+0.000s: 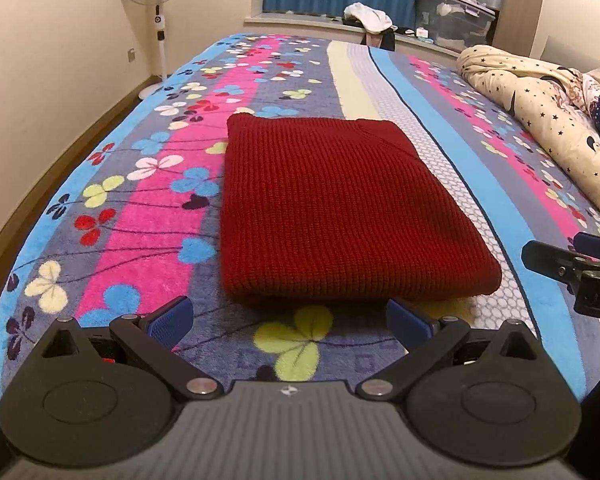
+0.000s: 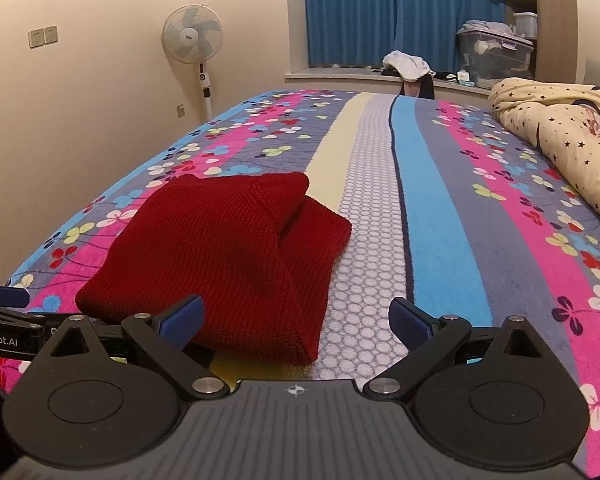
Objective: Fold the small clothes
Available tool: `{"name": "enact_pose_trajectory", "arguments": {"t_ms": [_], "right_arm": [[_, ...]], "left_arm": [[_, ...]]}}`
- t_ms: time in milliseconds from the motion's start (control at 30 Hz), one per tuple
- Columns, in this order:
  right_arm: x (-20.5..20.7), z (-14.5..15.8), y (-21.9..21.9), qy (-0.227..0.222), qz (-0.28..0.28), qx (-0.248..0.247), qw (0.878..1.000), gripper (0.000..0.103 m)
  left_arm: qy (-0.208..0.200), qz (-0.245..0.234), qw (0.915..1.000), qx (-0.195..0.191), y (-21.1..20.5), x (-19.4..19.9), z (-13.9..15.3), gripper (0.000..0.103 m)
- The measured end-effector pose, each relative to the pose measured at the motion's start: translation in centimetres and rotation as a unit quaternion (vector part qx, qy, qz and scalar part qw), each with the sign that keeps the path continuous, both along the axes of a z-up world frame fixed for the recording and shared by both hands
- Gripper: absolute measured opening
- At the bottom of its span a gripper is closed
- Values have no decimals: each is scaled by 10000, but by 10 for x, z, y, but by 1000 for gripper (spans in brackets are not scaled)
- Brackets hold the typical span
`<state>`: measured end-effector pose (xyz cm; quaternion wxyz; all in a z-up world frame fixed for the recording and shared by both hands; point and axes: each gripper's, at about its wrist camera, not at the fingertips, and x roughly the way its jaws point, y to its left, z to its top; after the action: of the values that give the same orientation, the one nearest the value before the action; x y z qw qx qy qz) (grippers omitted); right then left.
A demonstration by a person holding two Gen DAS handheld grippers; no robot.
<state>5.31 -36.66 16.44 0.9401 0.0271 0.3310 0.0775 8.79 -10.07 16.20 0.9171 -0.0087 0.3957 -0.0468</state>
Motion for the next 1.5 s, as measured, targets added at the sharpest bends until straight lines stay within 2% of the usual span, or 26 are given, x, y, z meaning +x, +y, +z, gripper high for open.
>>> {"name": "enact_pose_trajectory", "arguments": {"t_ms": [1500], "right_arm": [[1, 4, -1, -83, 189, -35, 9998, 98]], "left_arm": [[-8, -43, 10000, 5, 0, 0, 1, 102]]}}
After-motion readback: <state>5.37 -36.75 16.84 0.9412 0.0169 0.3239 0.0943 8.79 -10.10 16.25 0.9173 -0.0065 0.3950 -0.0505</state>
